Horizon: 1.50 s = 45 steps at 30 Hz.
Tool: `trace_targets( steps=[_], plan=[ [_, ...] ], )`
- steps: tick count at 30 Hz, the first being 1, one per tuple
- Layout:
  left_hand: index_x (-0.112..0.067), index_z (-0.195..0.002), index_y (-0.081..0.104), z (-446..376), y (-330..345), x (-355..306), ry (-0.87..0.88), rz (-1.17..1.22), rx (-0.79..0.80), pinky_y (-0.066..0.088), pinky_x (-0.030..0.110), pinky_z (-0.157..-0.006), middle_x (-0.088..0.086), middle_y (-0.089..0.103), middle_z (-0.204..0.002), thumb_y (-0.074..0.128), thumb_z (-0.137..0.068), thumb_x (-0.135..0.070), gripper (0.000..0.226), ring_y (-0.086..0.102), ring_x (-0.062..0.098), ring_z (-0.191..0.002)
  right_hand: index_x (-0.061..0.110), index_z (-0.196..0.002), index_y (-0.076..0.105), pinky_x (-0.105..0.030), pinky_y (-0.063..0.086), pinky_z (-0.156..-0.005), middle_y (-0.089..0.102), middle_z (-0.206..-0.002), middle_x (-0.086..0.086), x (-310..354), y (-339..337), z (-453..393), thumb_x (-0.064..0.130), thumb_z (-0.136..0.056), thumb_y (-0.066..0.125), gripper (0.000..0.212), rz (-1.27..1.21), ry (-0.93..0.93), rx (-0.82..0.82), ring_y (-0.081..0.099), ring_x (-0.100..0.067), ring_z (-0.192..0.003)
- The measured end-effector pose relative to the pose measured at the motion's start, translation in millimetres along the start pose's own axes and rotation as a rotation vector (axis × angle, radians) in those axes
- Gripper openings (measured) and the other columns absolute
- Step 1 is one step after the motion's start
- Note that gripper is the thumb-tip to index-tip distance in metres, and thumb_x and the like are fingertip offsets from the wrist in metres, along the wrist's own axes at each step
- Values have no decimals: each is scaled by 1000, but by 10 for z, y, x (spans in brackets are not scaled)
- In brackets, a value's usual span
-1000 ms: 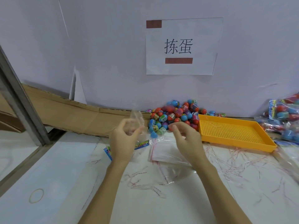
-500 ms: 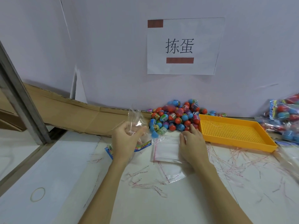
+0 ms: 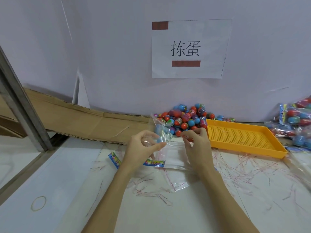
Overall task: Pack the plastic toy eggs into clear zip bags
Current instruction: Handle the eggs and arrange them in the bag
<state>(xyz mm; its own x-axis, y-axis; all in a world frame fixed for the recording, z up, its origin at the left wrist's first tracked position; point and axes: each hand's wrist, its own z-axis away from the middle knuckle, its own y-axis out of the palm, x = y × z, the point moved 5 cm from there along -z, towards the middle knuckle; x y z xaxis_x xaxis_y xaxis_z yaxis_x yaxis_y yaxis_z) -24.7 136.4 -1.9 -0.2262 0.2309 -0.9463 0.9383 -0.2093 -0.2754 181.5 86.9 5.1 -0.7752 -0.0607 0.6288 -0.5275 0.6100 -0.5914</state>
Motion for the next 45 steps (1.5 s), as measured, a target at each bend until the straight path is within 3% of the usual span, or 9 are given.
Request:
trace_targets(
  steps=[4,8,12,19,25,31,35,40,45],
  plan=[
    [-28,-108,70,13,50,-7,11,-56,67,60,35,-63,-1,78,-80,91,-71,-43,45,72,20,-63,16,-122,70,-13,51,-81,58,-119,-2,296,-152,24,6,-96,67,28,-236,-188,-192,57,-7,-100],
    [-30,-115,68,51,134,-33,32,-131,135,63,39,-68,-2,76,-81,92,-74,-37,48,72,18,-65,13,-128,60,-10,49,-83,62,-119,7,509,-167,60,5,-97,66,33,-356,-252,-235,60,-1,-104],
    [-28,-128,63,49,173,-61,44,-230,119,53,20,-61,-10,72,-81,90,-73,-44,64,65,6,-66,11,-119,67,-15,52,-84,60,-119,3,543,-81,68,5,-99,62,22,-258,-333,-132,58,-6,-105],
    [-34,-138,56,40,155,-55,98,-229,107,57,21,-65,-11,74,-86,87,-76,-47,72,67,10,-67,29,-118,67,-13,52,-84,60,-116,8,502,-25,46,10,-93,72,32,-396,-218,2,61,-6,-105],
    [-33,-126,62,42,119,-86,152,-169,93,64,39,-70,-6,74,-95,79,-86,-48,46,74,22,-80,24,-107,76,-22,56,-80,68,-105,19,502,-50,40,16,-88,78,21,-466,-201,134,65,-6,-101],
    [-36,-122,64,45,130,-83,192,-183,94,64,39,-78,-18,69,-99,79,-88,-41,37,74,14,-86,31,-108,78,-18,53,-79,67,-102,15,510,21,70,14,-92,73,23,-433,-198,258,64,-8,-98],
    [-41,-110,62,46,150,-63,211,-195,120,64,36,-70,-25,68,-98,78,-92,-31,27,76,9,-75,29,-103,79,-13,48,-74,71,-96,26,538,65,104,15,-93,72,19,-353,-205,259,63,-2,-98],
    [-39,-102,59,38,144,-32,231,-249,120,62,33,-67,-20,67,-90,74,-93,-18,28,72,7,-77,48,-96,74,-14,41,-72,70,-95,32,635,114,170,32,-96,68,17,-297,-238,320,50,-4,-100],
    [-27,-100,63,41,127,-32,257,-331,120,60,43,-66,-11,67,-82,71,-96,-31,9,67,10,-75,39,-97,76,-13,34,-74,69,-88,26,684,228,262,35,-97,64,13,-269,-271,427,48,-5,-92]
  ],
)
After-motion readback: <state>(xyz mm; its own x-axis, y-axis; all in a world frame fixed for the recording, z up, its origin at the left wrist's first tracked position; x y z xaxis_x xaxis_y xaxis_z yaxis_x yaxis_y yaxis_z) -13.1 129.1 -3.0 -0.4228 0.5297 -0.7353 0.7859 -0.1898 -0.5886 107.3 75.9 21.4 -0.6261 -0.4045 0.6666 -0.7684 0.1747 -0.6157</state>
